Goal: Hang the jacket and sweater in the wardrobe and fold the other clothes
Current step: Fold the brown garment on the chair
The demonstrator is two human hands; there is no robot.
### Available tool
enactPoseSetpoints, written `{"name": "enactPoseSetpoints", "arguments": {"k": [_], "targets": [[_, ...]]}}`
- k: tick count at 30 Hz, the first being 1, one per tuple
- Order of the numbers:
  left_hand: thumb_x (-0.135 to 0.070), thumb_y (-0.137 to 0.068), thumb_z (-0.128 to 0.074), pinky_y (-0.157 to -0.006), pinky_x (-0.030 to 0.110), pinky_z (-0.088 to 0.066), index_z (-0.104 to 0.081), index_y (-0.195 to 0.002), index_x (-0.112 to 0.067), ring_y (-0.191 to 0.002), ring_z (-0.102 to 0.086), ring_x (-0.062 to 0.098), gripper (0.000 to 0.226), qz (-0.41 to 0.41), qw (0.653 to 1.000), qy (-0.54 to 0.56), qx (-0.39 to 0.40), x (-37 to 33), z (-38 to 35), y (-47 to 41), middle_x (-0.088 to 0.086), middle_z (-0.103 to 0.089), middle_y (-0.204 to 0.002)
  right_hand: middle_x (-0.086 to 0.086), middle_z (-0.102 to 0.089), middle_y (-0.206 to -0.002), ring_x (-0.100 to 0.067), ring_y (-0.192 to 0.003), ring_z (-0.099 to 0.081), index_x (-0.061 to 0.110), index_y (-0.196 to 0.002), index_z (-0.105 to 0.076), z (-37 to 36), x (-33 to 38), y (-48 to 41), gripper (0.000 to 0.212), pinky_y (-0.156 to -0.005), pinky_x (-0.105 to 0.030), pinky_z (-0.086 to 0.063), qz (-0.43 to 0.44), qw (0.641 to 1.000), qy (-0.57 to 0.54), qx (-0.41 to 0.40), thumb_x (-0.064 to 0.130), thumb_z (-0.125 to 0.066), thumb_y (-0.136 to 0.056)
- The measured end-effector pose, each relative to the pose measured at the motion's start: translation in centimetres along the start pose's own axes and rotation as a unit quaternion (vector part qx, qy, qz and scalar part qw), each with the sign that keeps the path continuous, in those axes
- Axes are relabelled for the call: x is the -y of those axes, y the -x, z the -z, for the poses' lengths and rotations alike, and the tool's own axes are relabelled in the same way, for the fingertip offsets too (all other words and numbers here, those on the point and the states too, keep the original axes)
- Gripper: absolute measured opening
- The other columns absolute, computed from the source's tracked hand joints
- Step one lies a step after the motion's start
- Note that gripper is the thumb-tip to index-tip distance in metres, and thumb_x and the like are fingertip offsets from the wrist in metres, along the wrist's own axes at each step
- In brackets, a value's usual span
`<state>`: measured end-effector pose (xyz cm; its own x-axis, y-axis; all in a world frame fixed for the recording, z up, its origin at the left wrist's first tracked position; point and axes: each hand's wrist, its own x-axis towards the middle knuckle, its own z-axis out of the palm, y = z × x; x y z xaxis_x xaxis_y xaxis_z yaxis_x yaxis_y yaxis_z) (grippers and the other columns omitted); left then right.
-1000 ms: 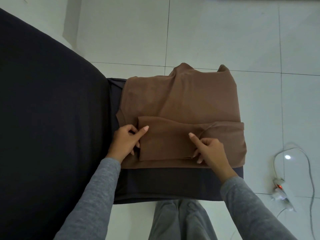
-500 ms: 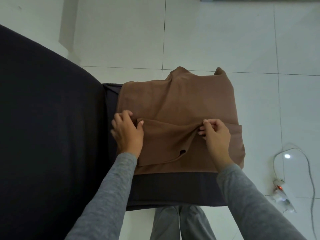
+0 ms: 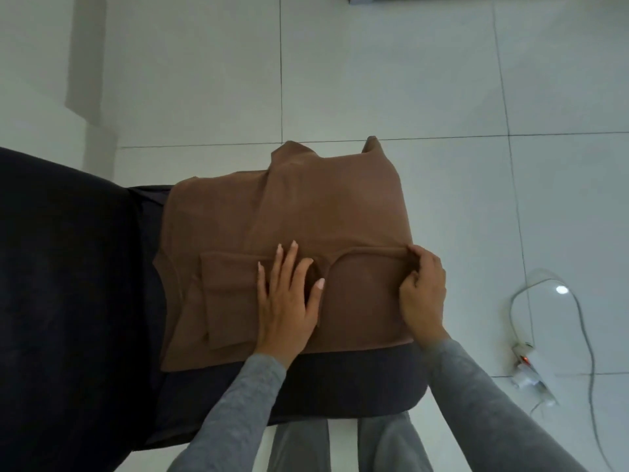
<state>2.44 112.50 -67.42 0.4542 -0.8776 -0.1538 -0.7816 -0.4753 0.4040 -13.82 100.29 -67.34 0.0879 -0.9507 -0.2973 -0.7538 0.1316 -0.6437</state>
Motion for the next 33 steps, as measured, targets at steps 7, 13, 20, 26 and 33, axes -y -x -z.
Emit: {"name": "enactPoseSetpoints", "arguments": {"k": [7, 13, 20, 26, 33], "targets": [[-0.052, -0.097, -0.022, -0.117, 0.047, 0.003, -0.040, -0.128, -0.023, -0.144, -0.012, 0.016, 0.046, 0.035, 0.999, -0.021, -0.033, -0.7, -1.0, 0.0, 0.003, -0.025, -0.154, -0.004, -0.057, -0.106, -0.029, -0.101, -0.052, 0.014, -0.107, -0.055, 2.6, -2.5, -4.6, 0.035, -0.084, -0.041, -0.043, -0.051, 0.978, 0.117, 0.166, -0.004, -0.038, -0.081], [-0.041, -0.095, -0.033, -0.116, 0.053, -0.002, -0.046, -0.127, -0.017, -0.144, -0.015, 0.018, 0.042, 0.053, 0.996, -0.042, -0.066, -1.0, -1.7, -0.1, 0.007, -0.028, -0.153, -0.006, -0.053, -0.100, -0.019, -0.086, -0.048, 0.011, -0.092, -0.050, 3.6, -2.8, -7.0, 0.014, -0.074, -0.028, -0.034, -0.058, 0.996, 0.022, 0.057, 0.003, -0.039, -0.091], [-0.045, -0.095, -0.026, -0.112, 0.058, 0.003, -0.035, -0.144, -0.018, -0.146, -0.006, 0.022, 0.057, 0.209, 0.970, -0.047, -0.115, -1.9, -2.3, 0.8, 0.008, -0.020, -0.156, -0.005, -0.036, -0.147, -0.016, -0.136, -0.031, 0.013, -0.138, -0.042, 2.3, -3.6, -2.0, 0.047, -0.110, -0.017, -0.018, 0.088, 0.990, -0.050, 0.098, 0.031, -0.039, -0.095], [-0.051, -0.094, -0.018, -0.111, 0.060, 0.006, -0.019, -0.150, -0.020, -0.146, 0.003, 0.021, 0.064, 0.289, 0.951, -0.047, -0.099, -2.2, -2.9, 1.2, 0.006, -0.010, -0.158, 0.007, 0.004, -0.160, -0.009, -0.146, 0.005, 0.034, -0.149, 0.000, 0.7, -5.4, 3.0, 0.063, -0.117, -0.028, 0.000, 0.060, 0.983, -0.024, 0.172, 0.058, -0.022, -0.094], [-0.051, -0.098, -0.015, -0.113, 0.053, 0.013, -0.015, -0.150, -0.018, -0.146, 0.004, 0.021, 0.061, 0.164, 0.982, -0.072, -0.053, -3.7, -1.3, 0.8, 0.007, -0.005, -0.158, 0.007, 0.000, -0.160, -0.010, -0.146, -0.006, 0.028, -0.150, 0.002, 2.3, -3.7, -0.8, 0.064, -0.118, -0.031, -0.013, 0.055, 0.972, 0.032, 0.224, 0.053, -0.023, -0.097]]}}
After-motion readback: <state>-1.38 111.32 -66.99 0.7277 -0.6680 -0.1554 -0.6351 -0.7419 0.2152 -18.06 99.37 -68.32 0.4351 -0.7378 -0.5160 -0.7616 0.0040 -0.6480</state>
